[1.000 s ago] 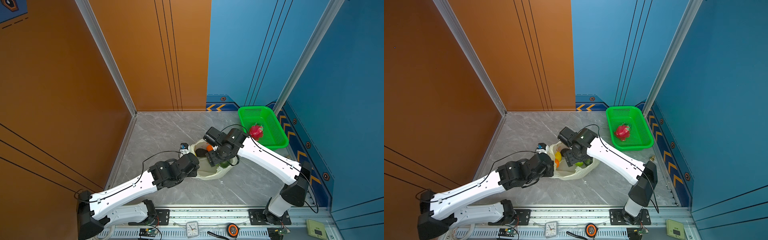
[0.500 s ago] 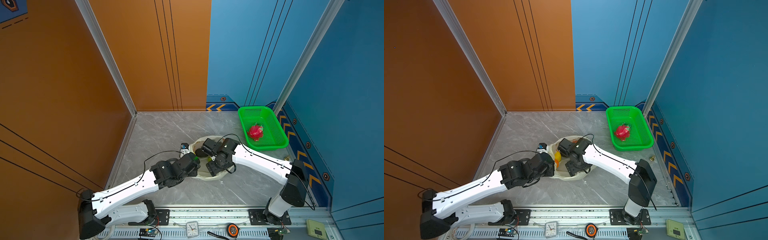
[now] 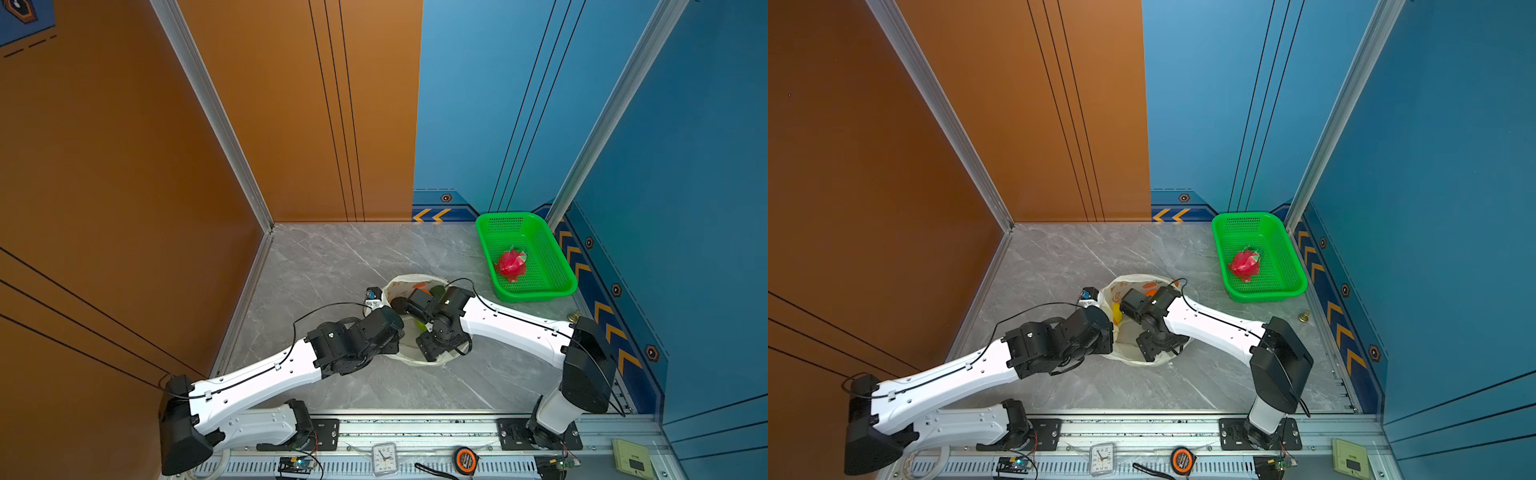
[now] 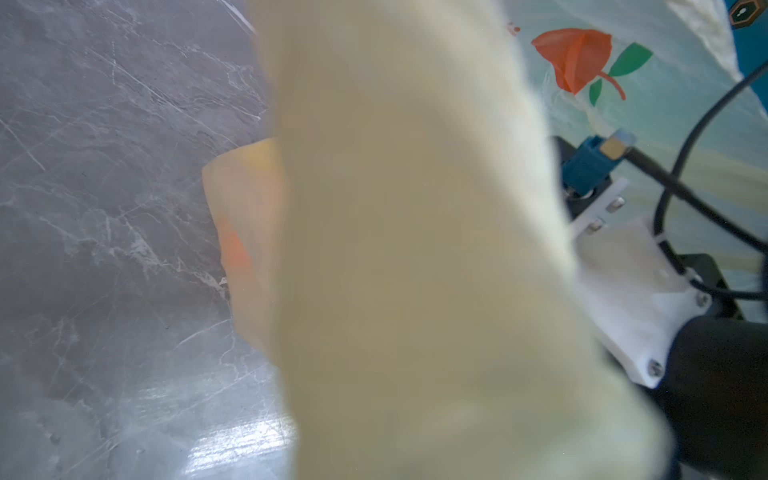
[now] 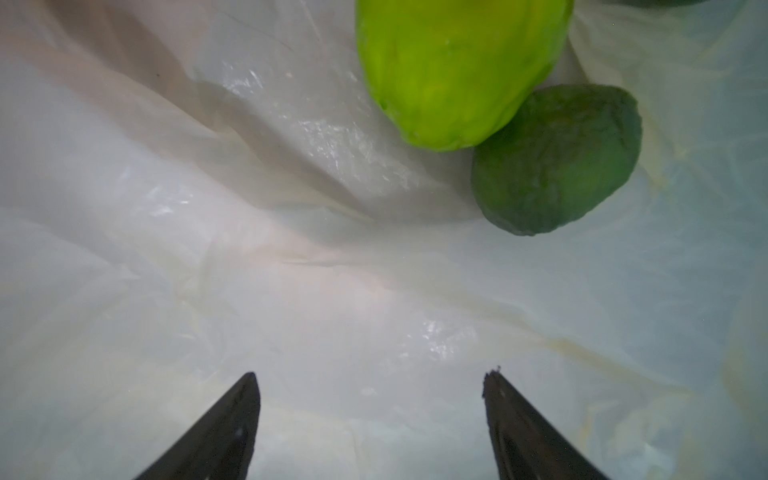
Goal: Untie the knot of the plastic bag and take out the fruit
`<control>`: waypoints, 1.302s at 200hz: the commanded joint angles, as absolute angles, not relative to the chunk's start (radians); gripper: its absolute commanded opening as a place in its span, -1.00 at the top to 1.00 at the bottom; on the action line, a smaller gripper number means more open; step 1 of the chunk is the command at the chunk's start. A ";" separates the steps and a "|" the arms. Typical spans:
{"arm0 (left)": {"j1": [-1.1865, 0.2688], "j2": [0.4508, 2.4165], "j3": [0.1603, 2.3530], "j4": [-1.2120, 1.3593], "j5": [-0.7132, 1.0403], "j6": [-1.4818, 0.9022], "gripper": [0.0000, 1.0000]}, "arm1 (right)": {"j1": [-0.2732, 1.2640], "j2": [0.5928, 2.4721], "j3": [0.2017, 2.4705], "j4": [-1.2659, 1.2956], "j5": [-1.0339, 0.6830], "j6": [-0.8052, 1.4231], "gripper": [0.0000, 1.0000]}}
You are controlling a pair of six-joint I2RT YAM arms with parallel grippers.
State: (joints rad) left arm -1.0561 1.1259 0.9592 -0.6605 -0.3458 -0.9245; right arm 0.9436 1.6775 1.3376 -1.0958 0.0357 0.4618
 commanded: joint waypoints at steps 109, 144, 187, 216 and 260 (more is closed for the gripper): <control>-1.151 1.163 0.905 -0.680 -0.382 -1.023 1.00 | 0.833 1.678 1.292 -0.781 0.060 0.740 -0.73; -1.132 1.179 0.934 -0.678 -0.382 -1.003 1.00 | 0.819 1.730 1.308 -0.749 0.107 0.753 -0.73; -1.107 1.166 0.937 -0.672 -0.381 -0.989 1.00 | 0.812 1.783 1.323 -0.726 0.164 0.729 -0.75; -1.088 1.158 0.938 -0.670 -0.371 -0.977 1.00 | 0.818 1.835 1.346 -0.724 0.159 0.719 -0.75; -1.075 1.151 0.932 -0.667 -0.368 -0.972 1.00 | 0.817 1.883 1.351 -0.721 0.176 0.714 -0.51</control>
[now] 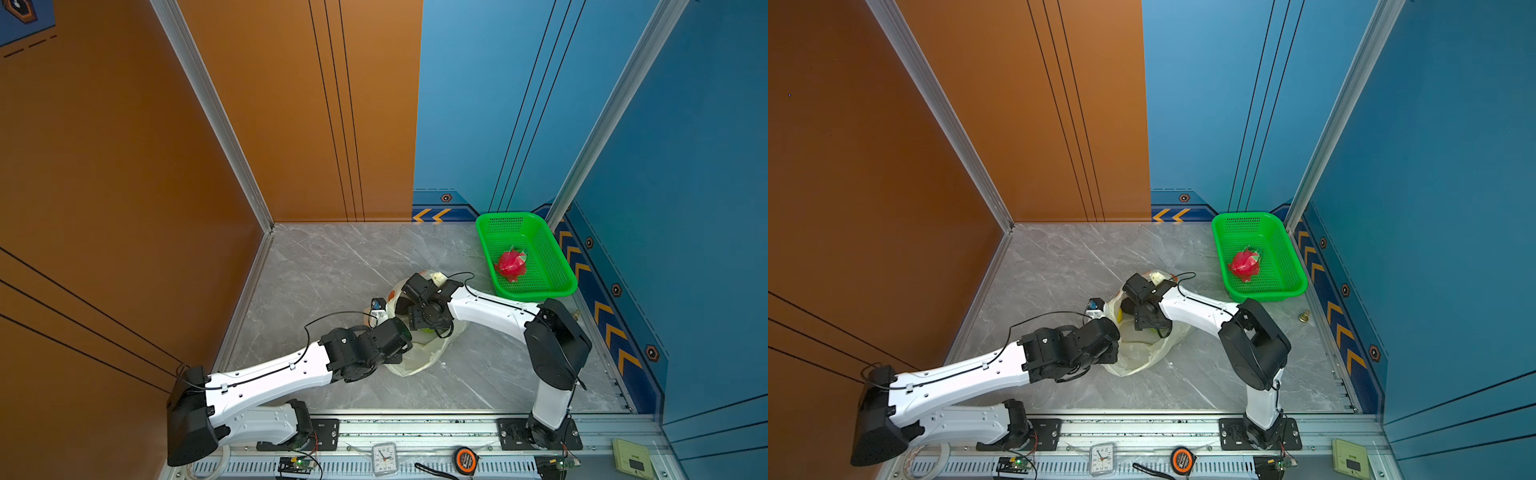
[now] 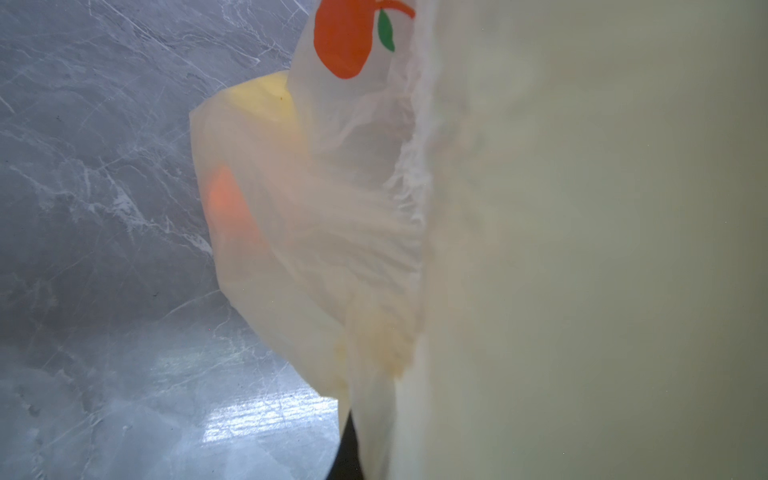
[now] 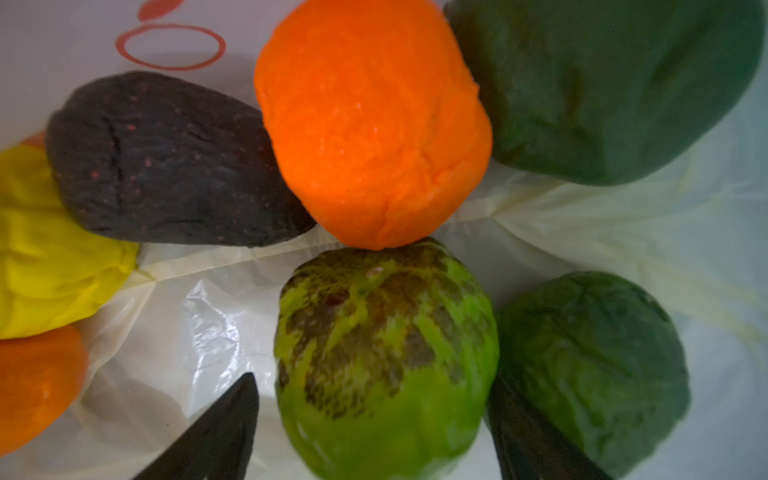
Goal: Untie the knot of the plastic bag and take out the fruit
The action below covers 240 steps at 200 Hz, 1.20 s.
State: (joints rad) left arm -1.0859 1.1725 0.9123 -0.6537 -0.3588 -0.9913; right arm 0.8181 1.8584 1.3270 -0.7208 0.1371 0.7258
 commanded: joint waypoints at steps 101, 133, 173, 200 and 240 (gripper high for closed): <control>-1.051 1.131 0.917 -0.667 -0.380 -0.955 1.00 | 0.842 1.786 1.313 -0.707 0.051 0.666 0.05; -1.036 1.117 0.913 -0.668 -0.383 -0.946 1.00 | 0.851 1.718 1.307 -0.714 -0.029 0.665 0.08; -1.021 1.093 0.899 -0.668 -0.388 -0.939 1.00 | 0.872 1.653 1.329 -0.761 -0.076 0.659 0.09; -1.014 1.088 0.902 -0.668 -0.387 -0.930 1.00 | 0.893 1.628 1.359 -0.797 -0.093 0.654 0.10; -1.010 1.089 0.912 -0.667 -0.388 -0.915 1.00 | 0.926 1.586 1.426 -0.865 -0.110 0.661 0.11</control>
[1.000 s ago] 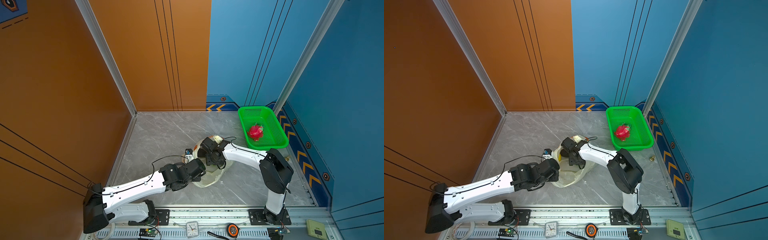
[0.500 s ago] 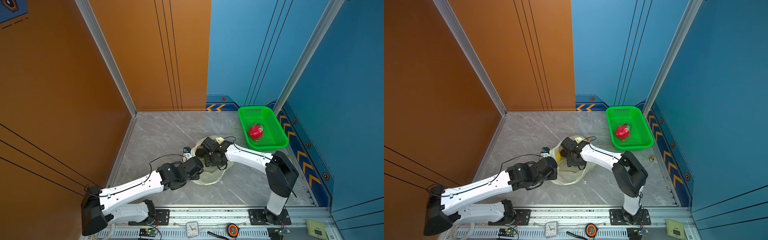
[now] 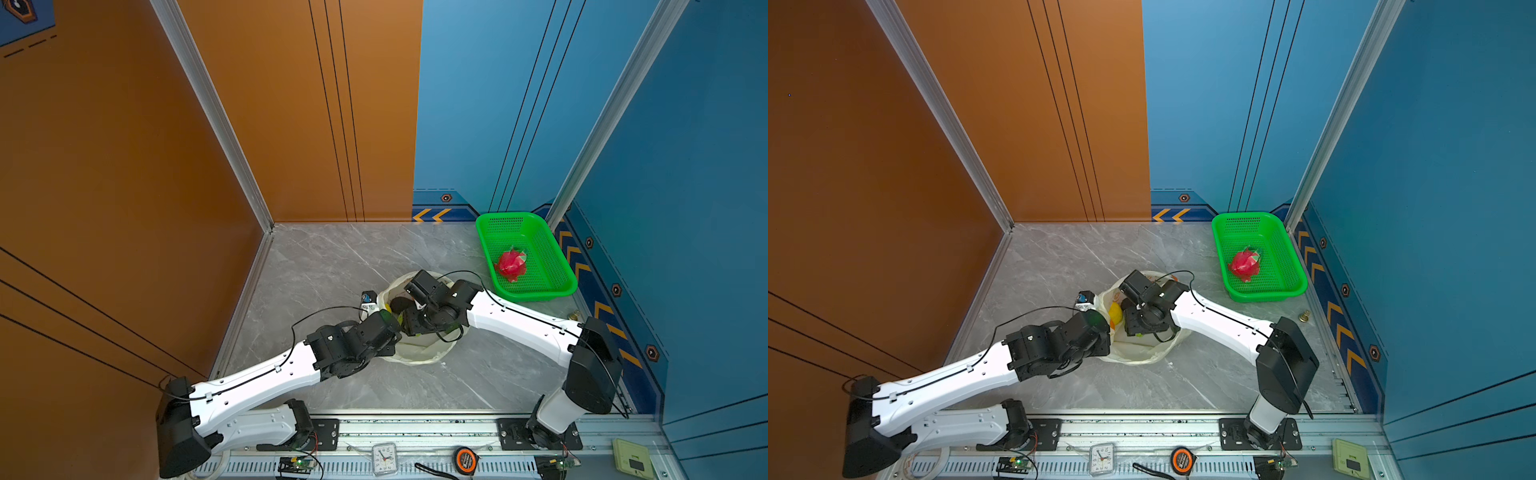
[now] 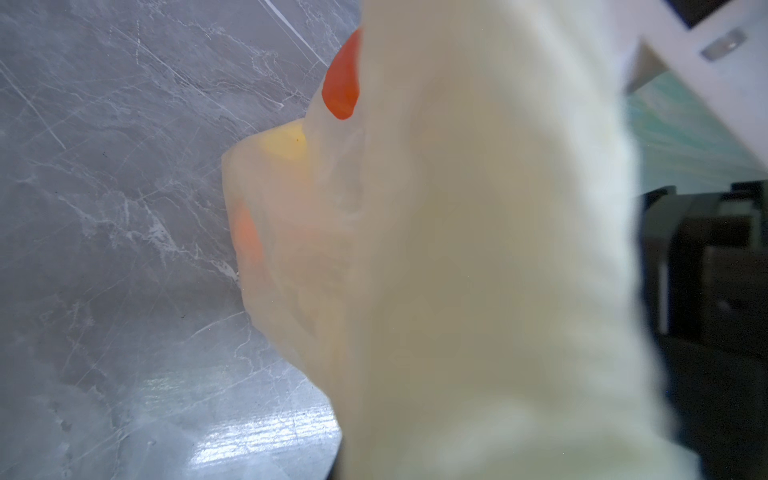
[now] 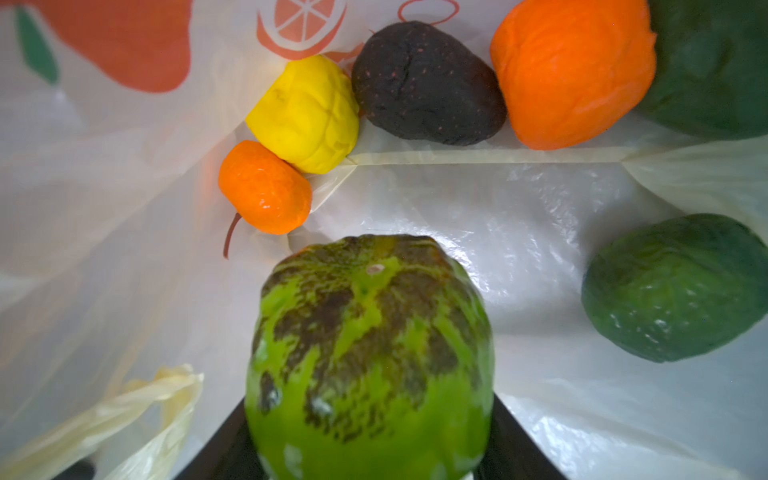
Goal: Untie the knot of the plastic bag and take out the fruit
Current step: 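Close the right gripper on the light green bumpy fruit while the left holds the rim, then lift the light green fruit out of the bag toward the green basket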
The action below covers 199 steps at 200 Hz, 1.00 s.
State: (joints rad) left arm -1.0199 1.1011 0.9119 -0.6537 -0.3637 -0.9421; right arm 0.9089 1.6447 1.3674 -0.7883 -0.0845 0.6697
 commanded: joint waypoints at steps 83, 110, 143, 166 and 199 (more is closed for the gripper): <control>-1.003 1.089 0.927 -0.667 -0.377 -0.893 1.00 | 0.918 1.512 1.612 -0.994 -0.098 0.669 0.13; -1.003 1.083 0.925 -0.669 -0.376 -0.895 1.00 | 0.882 1.515 1.706 -1.023 -0.096 0.657 0.14; -1.006 1.086 0.927 -0.669 -0.374 -0.893 1.00 | 0.806 1.548 1.847 -1.025 -0.132 0.635 0.14; -1.007 1.093 0.932 -0.668 -0.375 -0.893 1.00 | 0.728 1.592 1.963 -1.025 -0.156 0.614 0.14; -1.011 1.101 0.943 -0.668 -0.379 -0.894 1.00 | 0.544 1.650 2.065 -1.025 -0.201 0.577 0.14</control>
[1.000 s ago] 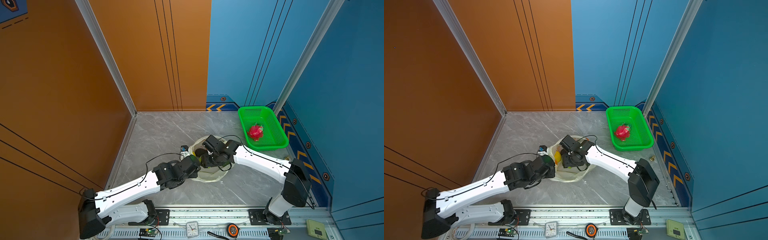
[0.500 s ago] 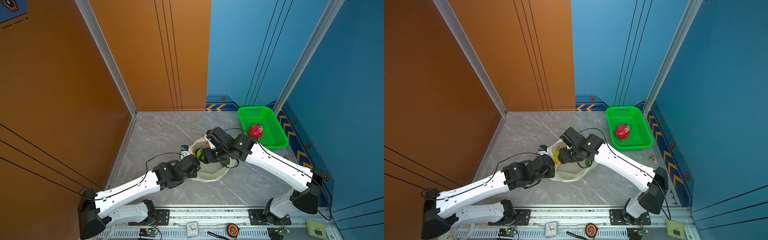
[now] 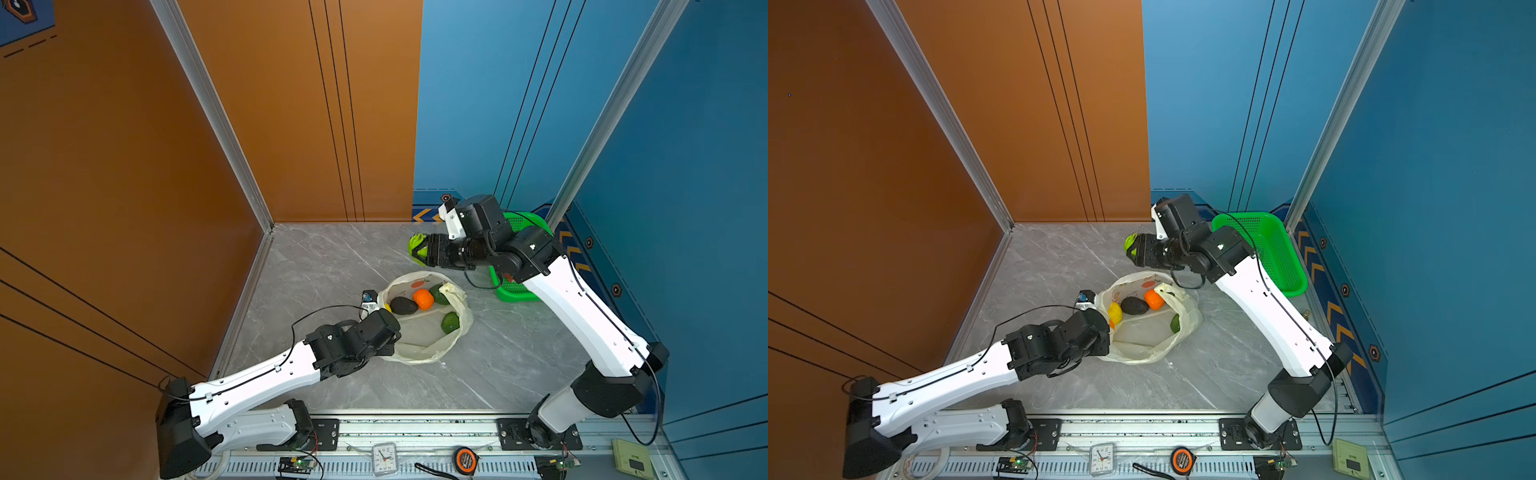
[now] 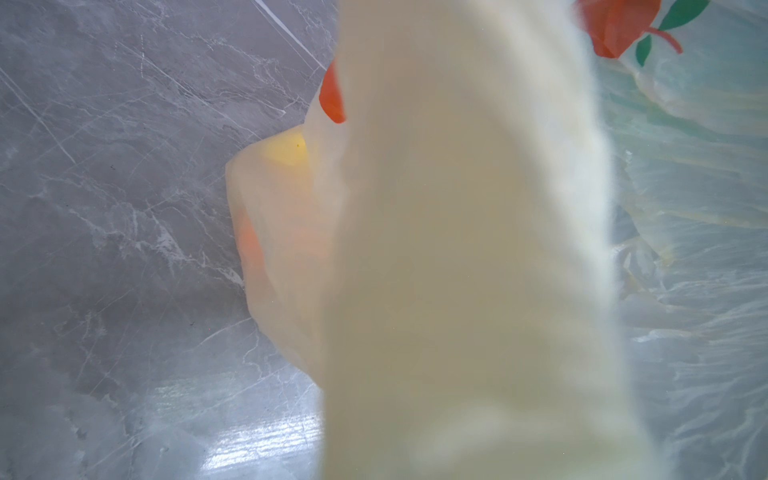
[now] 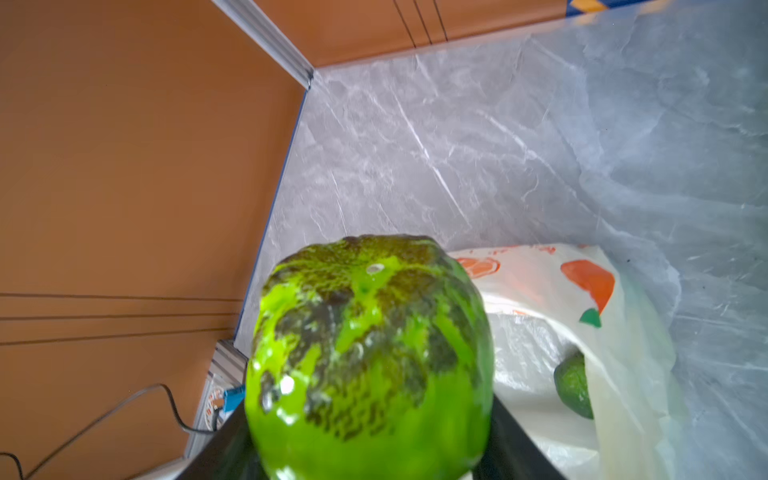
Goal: Untie the knot of the plastic bag and take out the fruit
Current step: 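Lift the light green fruit out of the bag toward the green basket, then lower the light green fruit into the green basket and open the right gripper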
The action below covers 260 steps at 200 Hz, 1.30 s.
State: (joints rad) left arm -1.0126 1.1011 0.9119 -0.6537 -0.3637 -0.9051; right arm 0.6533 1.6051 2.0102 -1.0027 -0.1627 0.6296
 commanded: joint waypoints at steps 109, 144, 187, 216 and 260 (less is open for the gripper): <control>-1.029 1.130 0.970 -0.669 -0.400 -0.917 1.00 | 0.030 1.936 2.147 -0.967 -0.189 0.456 0.15; -1.032 1.131 0.971 -0.669 -0.401 -0.926 1.00 | -0.022 2.111 2.243 -0.967 -0.134 0.456 0.14; -1.034 1.138 0.973 -0.672 -0.400 -0.930 1.00 | -0.032 2.264 2.324 -0.966 -0.072 0.465 0.06; -1.035 1.137 0.968 -0.674 -0.400 -0.935 1.00 | -0.032 2.326 2.331 -0.971 -0.041 0.459 -0.03; -1.034 1.129 0.965 -0.676 -0.403 -0.937 1.00 | -0.029 2.340 2.331 -0.983 -0.003 0.442 -0.55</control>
State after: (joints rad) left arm -1.0286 1.1343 0.9455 -0.6540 -0.3782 -0.9287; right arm -0.0322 2.3531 2.2986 -0.9672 -0.0563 0.4614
